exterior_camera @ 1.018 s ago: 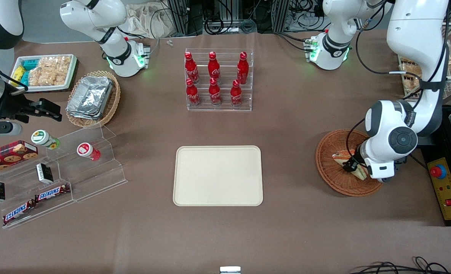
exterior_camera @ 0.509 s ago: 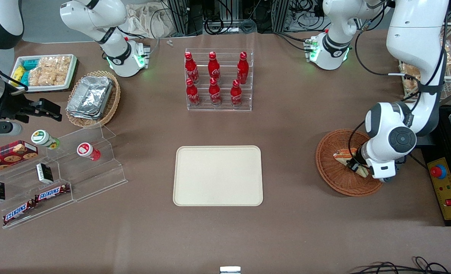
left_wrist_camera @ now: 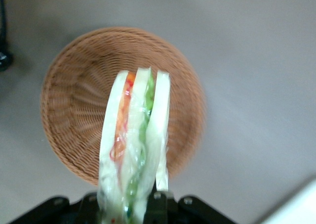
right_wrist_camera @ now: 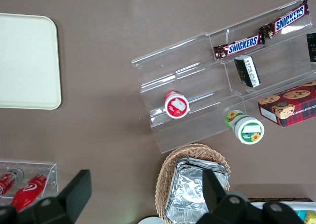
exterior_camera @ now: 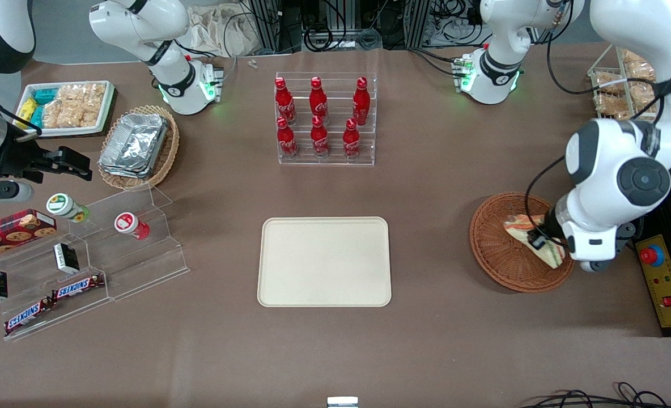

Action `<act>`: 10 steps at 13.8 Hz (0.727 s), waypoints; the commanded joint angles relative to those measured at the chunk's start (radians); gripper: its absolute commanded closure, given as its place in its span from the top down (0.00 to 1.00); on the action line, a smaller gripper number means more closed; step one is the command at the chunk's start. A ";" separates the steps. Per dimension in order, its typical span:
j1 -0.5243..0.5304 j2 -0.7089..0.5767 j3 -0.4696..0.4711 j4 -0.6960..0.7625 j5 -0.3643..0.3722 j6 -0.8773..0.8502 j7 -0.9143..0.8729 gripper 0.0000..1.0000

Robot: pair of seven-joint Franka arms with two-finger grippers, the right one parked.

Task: Place sandwich from basket to tray
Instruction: 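Carry the sandwich with the left gripper over to the white tray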

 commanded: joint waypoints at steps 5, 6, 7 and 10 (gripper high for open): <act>-0.005 0.155 -0.352 0.127 -0.004 0.009 0.282 0.00; -0.025 0.192 -0.375 0.128 -0.001 0.075 0.300 0.00; -0.063 0.223 -0.375 0.125 0.007 0.148 0.301 0.00; -0.111 0.367 -0.372 0.128 0.122 0.345 0.284 0.00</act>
